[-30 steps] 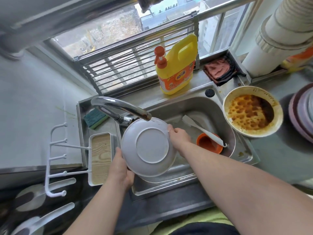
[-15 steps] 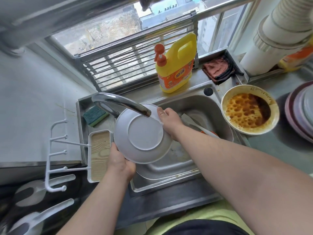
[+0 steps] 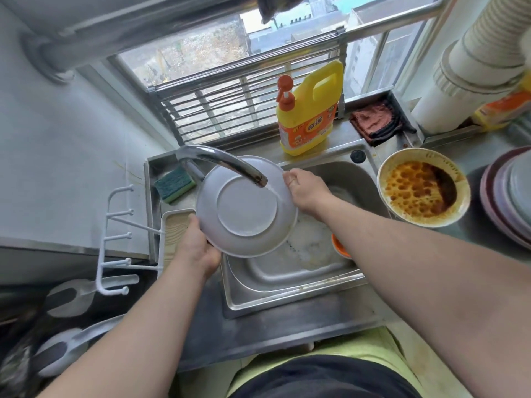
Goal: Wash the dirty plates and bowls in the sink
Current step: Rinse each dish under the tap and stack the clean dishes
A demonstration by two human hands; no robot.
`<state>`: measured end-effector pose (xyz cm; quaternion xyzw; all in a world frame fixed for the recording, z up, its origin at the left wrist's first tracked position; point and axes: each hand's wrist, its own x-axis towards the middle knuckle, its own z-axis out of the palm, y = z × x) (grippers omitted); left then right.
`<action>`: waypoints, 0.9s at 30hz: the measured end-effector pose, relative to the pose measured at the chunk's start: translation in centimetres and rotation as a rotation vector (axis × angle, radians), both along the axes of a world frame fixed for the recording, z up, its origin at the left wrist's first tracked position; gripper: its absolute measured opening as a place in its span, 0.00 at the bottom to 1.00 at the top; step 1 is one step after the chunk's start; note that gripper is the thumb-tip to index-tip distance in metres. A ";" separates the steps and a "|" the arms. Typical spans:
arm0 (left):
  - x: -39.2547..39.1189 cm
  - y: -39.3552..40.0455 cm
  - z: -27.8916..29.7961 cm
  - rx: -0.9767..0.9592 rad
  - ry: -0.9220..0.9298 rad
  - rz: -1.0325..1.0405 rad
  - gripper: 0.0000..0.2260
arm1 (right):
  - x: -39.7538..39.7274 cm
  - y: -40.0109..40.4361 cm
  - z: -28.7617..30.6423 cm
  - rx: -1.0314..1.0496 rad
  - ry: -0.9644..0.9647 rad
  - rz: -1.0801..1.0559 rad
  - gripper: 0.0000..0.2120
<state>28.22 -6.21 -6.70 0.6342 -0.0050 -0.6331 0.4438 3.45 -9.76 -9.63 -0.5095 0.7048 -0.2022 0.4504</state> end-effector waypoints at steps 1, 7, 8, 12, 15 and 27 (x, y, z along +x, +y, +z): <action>-0.3 -0.2 0.1 -0.011 0.010 -0.013 0.21 | -0.1 0.1 0.2 -0.002 -0.017 -0.025 0.16; -1.4 -1.3 0.3 -0.047 0.027 -0.038 0.22 | -1.3 0.3 0.9 -0.046 -0.081 -0.152 0.13; -1.6 -1.5 0.4 -0.052 0.022 -0.044 0.21 | -1.5 0.3 0.9 -0.052 -0.095 -0.168 0.13; -2.1 -2.3 1.1 -0.054 -0.006 -0.057 0.18 | -1.8 0.3 0.8 -0.060 -0.172 -0.239 0.10; -2.4 -3.1 1.1 -0.066 -0.042 -0.089 0.19 | -2.0 0.7 0.8 -0.054 -0.207 -0.277 0.10; -7.8 -2.4 -1.0 -0.063 0.023 -0.278 0.16 | -7.8 4.7 0.4 -0.020 -0.128 -0.460 0.12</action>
